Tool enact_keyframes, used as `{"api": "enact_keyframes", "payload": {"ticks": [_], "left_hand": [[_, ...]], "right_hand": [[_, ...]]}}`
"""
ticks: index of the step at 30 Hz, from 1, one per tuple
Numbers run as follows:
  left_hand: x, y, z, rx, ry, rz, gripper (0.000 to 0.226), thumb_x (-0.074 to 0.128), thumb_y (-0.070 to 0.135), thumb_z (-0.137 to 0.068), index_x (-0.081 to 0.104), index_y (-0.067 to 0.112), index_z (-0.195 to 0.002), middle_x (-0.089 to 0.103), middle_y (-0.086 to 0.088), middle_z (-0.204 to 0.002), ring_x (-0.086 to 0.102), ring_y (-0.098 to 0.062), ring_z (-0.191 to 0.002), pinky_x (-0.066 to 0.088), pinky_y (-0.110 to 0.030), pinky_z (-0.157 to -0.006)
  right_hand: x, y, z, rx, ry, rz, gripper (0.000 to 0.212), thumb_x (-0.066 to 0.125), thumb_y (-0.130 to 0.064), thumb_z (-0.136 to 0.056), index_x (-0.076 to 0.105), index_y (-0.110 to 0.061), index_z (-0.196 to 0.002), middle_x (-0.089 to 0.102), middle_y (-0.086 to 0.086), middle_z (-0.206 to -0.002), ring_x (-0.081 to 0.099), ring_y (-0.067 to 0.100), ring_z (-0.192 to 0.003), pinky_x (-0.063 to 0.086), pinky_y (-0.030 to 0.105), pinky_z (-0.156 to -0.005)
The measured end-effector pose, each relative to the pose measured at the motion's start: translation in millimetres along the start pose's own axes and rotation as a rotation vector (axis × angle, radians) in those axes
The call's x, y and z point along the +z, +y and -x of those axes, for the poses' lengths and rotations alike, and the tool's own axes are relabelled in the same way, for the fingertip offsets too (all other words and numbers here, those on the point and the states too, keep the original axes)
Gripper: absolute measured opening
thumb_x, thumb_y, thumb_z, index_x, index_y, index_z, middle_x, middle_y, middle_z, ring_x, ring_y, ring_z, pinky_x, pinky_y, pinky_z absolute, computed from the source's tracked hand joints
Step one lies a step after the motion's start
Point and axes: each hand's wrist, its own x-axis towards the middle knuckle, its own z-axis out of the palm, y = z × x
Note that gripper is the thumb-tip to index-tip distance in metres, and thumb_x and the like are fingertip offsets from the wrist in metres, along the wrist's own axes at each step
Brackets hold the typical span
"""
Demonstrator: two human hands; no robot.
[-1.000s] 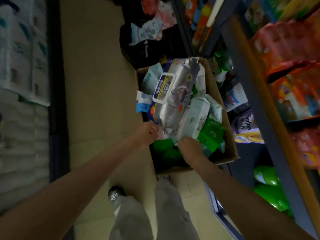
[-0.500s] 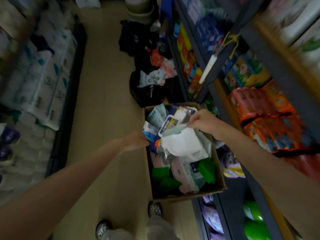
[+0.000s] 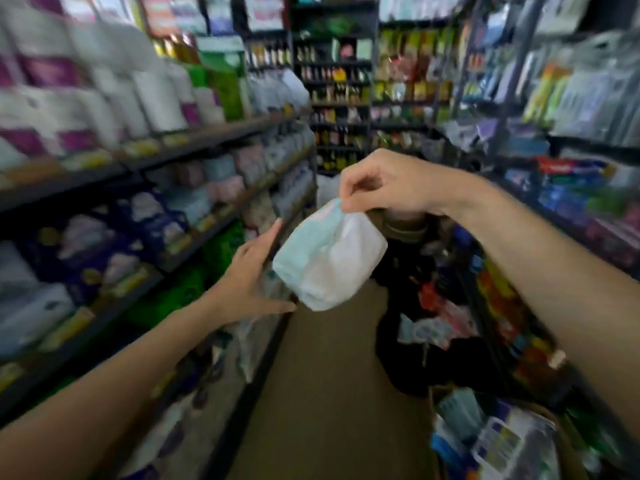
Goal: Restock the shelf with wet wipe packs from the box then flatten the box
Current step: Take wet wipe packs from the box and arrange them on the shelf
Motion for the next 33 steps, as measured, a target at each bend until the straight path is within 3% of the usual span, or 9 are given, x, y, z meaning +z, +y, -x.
{"api": "enact_keyframes", "payload": {"ticks": [3, 5, 9, 17, 20, 23, 25, 29, 33], "left_hand": [[-94.0, -2.7, 19.9, 0.001, 0.027, 0.036, 0.132, 0.062, 0.082, -0.041, -0.018, 0.043, -0.139, -0.015, 0.037, -0.144, -0.003, 0.002, -0.140, 0.006, -0.025, -0.116], [-131.0, -12.2, 38.4, 0.015, 0.005, 0.131, 0.130, 0.076, 0.064, -0.048, -0.014, 0.047, -0.140, -0.004, 0.034, -0.149, 0.008, 0.002, -0.142, 0.021, -0.030, -0.116], [-168.2, -32.2, 84.1, -0.045, 0.178, 0.150, 0.102, 0.084, 0.033, -0.061, 0.008, 0.058, -0.125, 0.026, 0.054, -0.120, 0.032, 0.029, -0.113, 0.032, 0.006, -0.086], [-242.9, -74.6, 141.1, -0.148, 0.604, -0.664, 0.085, 0.058, 0.064, -0.058, 0.039, 0.016, -0.125, 0.056, -0.005, -0.112, 0.043, -0.016, -0.103, 0.028, -0.026, -0.086], [-274.1, -81.4, 152.3, -0.171, 0.610, -0.917, 0.084, 0.051, 0.066, -0.061, 0.042, 0.013, -0.126, 0.056, -0.007, -0.115, 0.041, -0.020, -0.105, 0.027, -0.034, -0.094], [-303.5, -87.5, 155.8, -0.196, 0.612, -1.100, 0.088, 0.061, 0.064, -0.057, 0.044, 0.012, -0.126, 0.056, -0.006, -0.116, 0.040, -0.020, -0.106, 0.025, -0.037, -0.099], [-318.0, -92.8, 154.5, -0.216, 0.603, -1.183, 0.088, 0.071, 0.058, -0.055, 0.045, 0.012, -0.126, 0.057, -0.006, -0.117, 0.040, -0.020, -0.107, 0.024, -0.037, -0.101], [-347.7, -105.4, 148.1, -0.253, 0.573, -1.294, 0.085, 0.060, 0.062, -0.062, 0.041, 0.013, -0.129, 0.057, -0.007, -0.120, 0.039, -0.020, -0.109, 0.028, -0.038, -0.100], [-388.6, -119.4, 150.5, -0.414, 0.571, -1.371, 0.106, 0.076, 0.054, -0.047, 0.035, 0.007, -0.134, 0.056, -0.012, -0.123, 0.049, -0.030, -0.111, 0.042, -0.047, -0.097]], "right_hand": [[-17.8, -63.5, -54.2, -0.162, 0.051, 0.162, 0.017, 0.058, -0.015, -0.090, 0.063, -0.002, -0.080, 0.052, 0.011, -0.072, 0.045, 0.013, -0.061, 0.034, 0.016, -0.058], [-12.3, -103.3, -89.6, -0.245, 0.078, 0.234, 0.014, 0.057, -0.014, -0.090, 0.062, -0.005, -0.081, 0.051, 0.008, -0.070, 0.043, 0.006, -0.058, 0.033, 0.013, -0.056], [11.8, -162.6, -151.5, -0.368, 0.076, 0.386, 0.011, 0.060, -0.017, -0.088, 0.063, -0.013, -0.078, 0.053, 0.000, -0.074, 0.045, -0.001, -0.060, 0.033, 0.014, -0.058], [45.0, -206.5, -206.0, -0.455, 0.241, 0.181, 0.013, 0.066, -0.026, -0.083, 0.066, -0.020, -0.094, 0.041, -0.015, -0.089, 0.049, 0.010, -0.094, 0.040, 0.029, -0.088], [68.5, -225.4, -211.6, -0.451, 0.126, 0.046, 0.055, 0.066, -0.050, -0.071, 0.051, -0.031, -0.121, 0.038, -0.020, -0.113, 0.038, 0.010, -0.121, 0.035, 0.029, -0.103], [101.8, -242.0, -229.1, -0.469, 0.170, 0.551, 0.115, 0.068, -0.065, -0.062, 0.001, -0.027, -0.147, 0.009, -0.006, -0.148, 0.008, 0.018, -0.139, 0.015, 0.039, -0.115], [122.2, -248.6, -249.8, -0.537, 0.376, 0.745, 0.125, 0.068, -0.066, -0.061, -0.012, -0.024, -0.146, 0.003, 0.004, -0.151, 0.006, 0.028, -0.139, 0.012, 0.045, -0.114], [131.7, -257.8, -302.8, -0.701, 0.705, 0.729, 0.115, 0.077, -0.061, -0.045, 0.022, -0.017, -0.136, 0.046, 0.012, -0.126, 0.048, 0.035, -0.111, 0.042, 0.048, -0.089], [106.0, -279.5, -347.8, -0.894, 0.867, 0.633, 0.094, 0.077, -0.053, -0.050, 0.035, -0.019, -0.127, 0.051, 0.009, -0.121, 0.043, 0.029, -0.108, 0.040, 0.046, -0.086]]}}
